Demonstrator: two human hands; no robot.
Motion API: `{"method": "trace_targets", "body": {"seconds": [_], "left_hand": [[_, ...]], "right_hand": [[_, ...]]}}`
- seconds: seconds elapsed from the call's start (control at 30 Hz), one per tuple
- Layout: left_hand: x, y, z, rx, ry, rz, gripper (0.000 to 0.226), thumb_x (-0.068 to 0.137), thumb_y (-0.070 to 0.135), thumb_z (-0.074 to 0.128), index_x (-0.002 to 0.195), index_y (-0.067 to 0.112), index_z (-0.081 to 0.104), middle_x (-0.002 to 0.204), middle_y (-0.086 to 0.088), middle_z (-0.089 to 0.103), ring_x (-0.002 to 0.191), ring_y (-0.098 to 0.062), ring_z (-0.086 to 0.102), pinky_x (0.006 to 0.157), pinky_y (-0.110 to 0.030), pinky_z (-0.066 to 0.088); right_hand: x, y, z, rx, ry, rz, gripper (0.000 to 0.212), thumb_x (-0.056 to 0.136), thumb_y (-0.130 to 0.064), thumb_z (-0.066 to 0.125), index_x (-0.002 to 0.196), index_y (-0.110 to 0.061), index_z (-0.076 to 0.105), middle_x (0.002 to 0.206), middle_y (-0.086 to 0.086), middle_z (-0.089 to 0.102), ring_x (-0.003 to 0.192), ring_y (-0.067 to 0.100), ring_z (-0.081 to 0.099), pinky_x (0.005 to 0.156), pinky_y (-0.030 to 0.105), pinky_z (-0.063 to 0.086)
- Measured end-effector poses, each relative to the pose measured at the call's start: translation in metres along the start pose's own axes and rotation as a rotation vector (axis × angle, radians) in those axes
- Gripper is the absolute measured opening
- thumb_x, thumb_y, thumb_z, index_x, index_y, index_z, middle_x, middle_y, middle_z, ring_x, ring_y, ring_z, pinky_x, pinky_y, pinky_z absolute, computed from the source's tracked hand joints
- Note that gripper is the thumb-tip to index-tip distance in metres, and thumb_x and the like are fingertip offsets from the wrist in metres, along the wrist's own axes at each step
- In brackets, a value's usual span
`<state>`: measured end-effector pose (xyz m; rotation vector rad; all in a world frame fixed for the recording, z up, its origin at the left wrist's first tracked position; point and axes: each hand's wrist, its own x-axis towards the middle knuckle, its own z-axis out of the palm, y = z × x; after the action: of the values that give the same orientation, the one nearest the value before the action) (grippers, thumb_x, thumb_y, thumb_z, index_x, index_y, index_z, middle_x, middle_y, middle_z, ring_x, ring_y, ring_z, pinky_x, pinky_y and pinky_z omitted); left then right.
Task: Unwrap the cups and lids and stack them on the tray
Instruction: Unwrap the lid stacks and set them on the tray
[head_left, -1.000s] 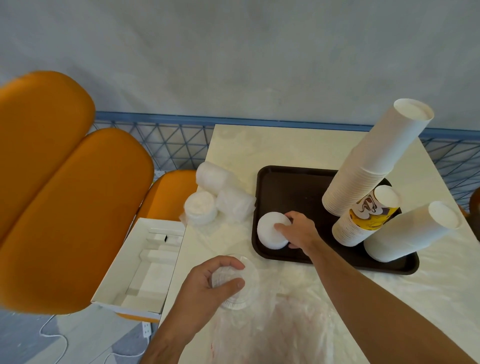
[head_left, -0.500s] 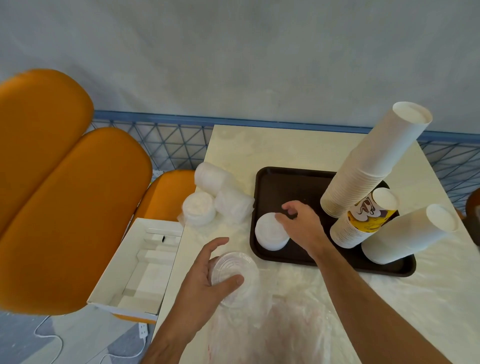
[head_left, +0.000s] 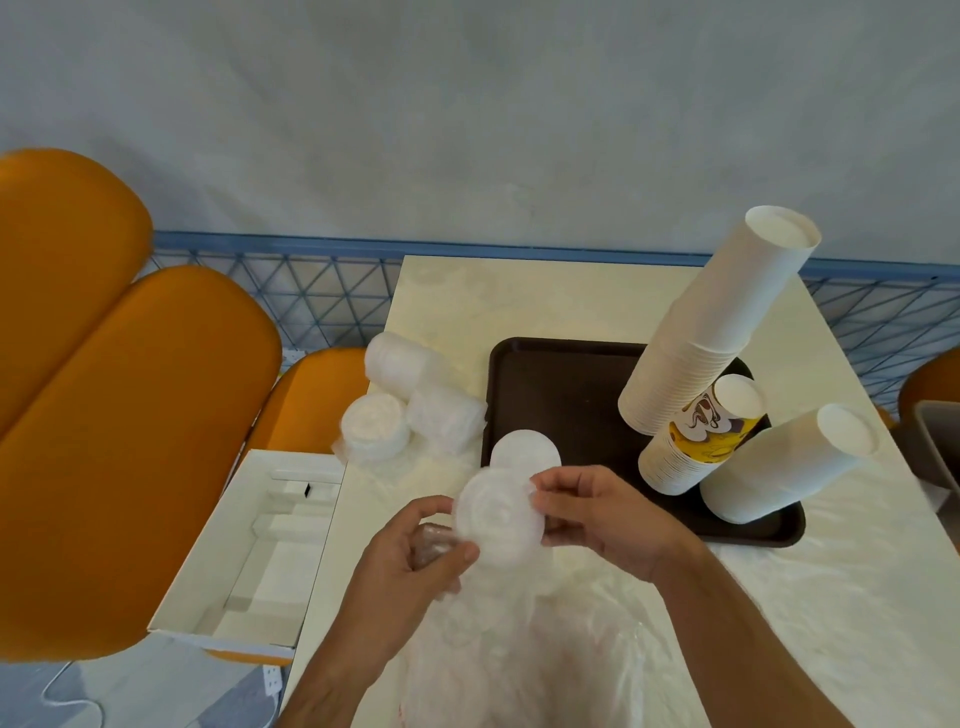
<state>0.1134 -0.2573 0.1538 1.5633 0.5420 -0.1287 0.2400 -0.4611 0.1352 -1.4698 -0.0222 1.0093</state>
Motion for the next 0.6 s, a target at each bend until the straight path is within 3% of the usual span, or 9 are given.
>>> {"method": "trace_targets", "body": {"seconds": [0.1, 0.17, 0.37, 0.6], "left_hand": [[-0.001, -0.001, -0.002, -0.015, -0.008, -0.003, 0.025, 0.086, 0.0, 0.07, 0.106, 0.015, 0.066, 0.083, -0.01, 0.073, 0.057, -0.021, 0.055, 0.058, -0.025, 0.046], [-0.002, -0.002, -0.002, -0.02, -0.004, -0.003, 0.023, 0.087, -0.002, 0.067, 0.103, 0.013, 0.067, 0.082, -0.011, 0.072, 0.056, -0.021, 0.053, 0.056, -0.024, 0.044], [-0.005, 0.0, -0.004, -0.022, 0.002, 0.014, 0.018, 0.09, -0.002, 0.065, 0.102, 0.012, 0.067, 0.082, -0.011, 0.072, 0.053, -0.018, 0.052, 0.056, -0.022, 0.045], [-0.006, -0.002, -0.007, -0.021, 0.026, 0.003, 0.019, 0.089, -0.003, 0.065, 0.101, 0.013, 0.067, 0.082, -0.01, 0.072, 0.055, -0.019, 0.053, 0.056, -0.024, 0.045]], "right_hand": [[0.013, 0.003, -0.012, 0.266, 0.156, 0.024, 0.02, 0.097, -0.008, 0.063, 0.115, -0.008, 0.072, 0.112, 0.014, 0.071, 0.093, 0.025, 0.07, 0.081, 0.036, 0.06], [0.027, 0.004, -0.019, 0.298, 0.298, 0.016, 0.02, 0.097, -0.007, 0.063, 0.115, -0.011, 0.072, 0.118, 0.014, 0.068, 0.102, 0.027, 0.068, 0.082, 0.037, 0.061], [0.068, 0.009, -0.027, -0.054, 0.554, -0.001, 0.022, 0.097, -0.011, 0.065, 0.119, -0.013, 0.068, 0.117, 0.009, 0.067, 0.102, 0.025, 0.068, 0.084, 0.04, 0.063], [0.087, 0.018, -0.026, -0.384, 0.601, 0.051, 0.027, 0.098, -0.017, 0.065, 0.124, -0.014, 0.066, 0.116, 0.003, 0.063, 0.104, 0.02, 0.061, 0.082, 0.037, 0.063]]}}
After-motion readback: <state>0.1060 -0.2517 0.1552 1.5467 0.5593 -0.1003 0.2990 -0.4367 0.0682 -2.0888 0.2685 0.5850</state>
